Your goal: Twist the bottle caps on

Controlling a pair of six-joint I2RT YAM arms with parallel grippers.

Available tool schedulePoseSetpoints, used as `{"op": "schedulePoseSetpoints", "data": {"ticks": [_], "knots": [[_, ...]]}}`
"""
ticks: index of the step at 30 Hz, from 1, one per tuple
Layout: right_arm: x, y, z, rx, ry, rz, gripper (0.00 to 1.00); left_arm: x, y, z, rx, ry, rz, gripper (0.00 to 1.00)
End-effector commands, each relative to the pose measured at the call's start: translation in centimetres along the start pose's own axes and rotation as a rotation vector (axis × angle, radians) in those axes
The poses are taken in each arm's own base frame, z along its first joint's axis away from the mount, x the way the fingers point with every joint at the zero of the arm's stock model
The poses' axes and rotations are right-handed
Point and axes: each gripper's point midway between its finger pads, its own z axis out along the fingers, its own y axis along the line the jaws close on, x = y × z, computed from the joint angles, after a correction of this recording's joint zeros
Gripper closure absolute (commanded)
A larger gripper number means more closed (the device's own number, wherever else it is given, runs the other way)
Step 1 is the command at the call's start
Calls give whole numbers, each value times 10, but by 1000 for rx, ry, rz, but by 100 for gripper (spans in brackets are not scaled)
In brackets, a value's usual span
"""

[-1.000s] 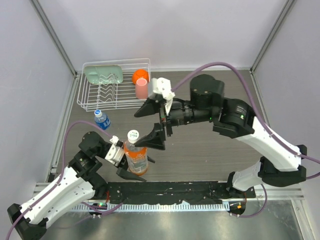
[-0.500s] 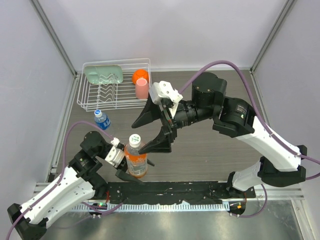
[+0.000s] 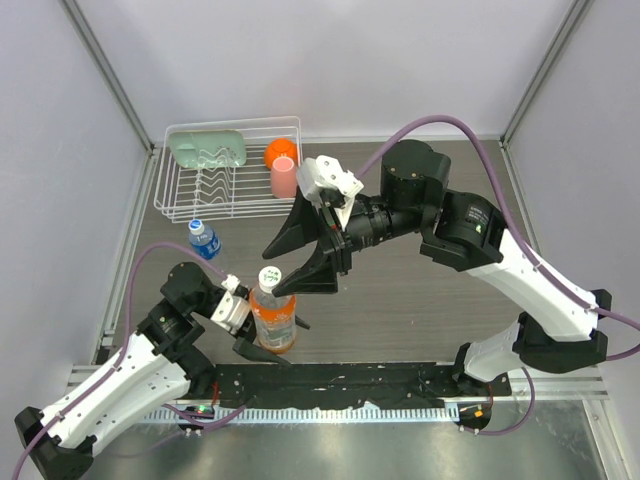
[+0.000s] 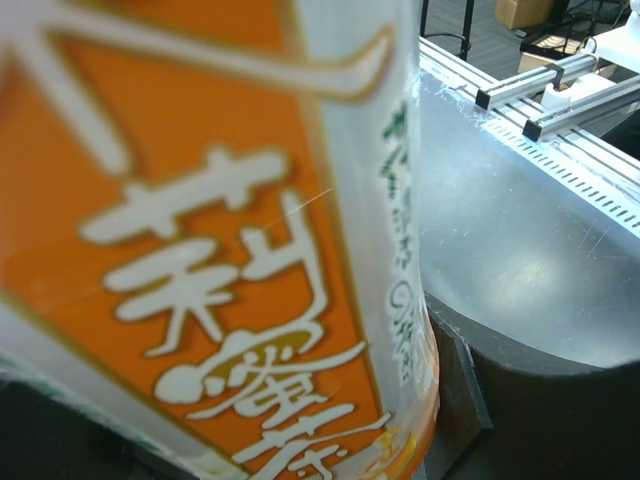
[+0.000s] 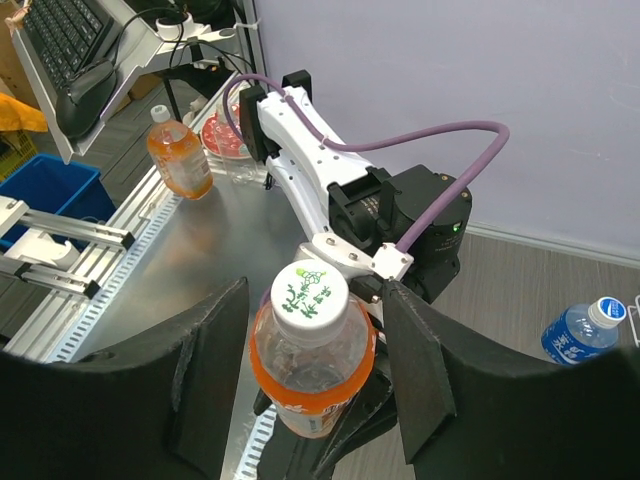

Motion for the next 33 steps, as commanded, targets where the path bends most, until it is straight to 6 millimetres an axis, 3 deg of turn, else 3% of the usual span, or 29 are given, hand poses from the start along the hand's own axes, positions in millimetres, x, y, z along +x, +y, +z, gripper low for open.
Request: {"op": "schedulePoseSetpoints", "data": {"ticks": [1, 4, 9, 17, 26, 33], "knots": [[-12, -1, 1, -5, -39, -15, 40, -13, 3, 0, -17, -14, 60, 100], [-12, -1, 1, -8, -40, -12, 47, -14, 5, 0, -29, -15, 64, 100], [-10, -2, 1, -2, -36, -4, 71, -13, 10, -1, -55, -18, 74, 100], [-4, -11, -4, 62, -25, 16, 87, -16, 27, -2, -153, -28, 84, 100], [22, -47, -9, 274, 30, 95, 99, -15, 76, -16, -426, -26, 83, 100], [37, -82, -13, 474, 75, 143, 99, -6, 111, -37, -647, 13, 97, 100]]}}
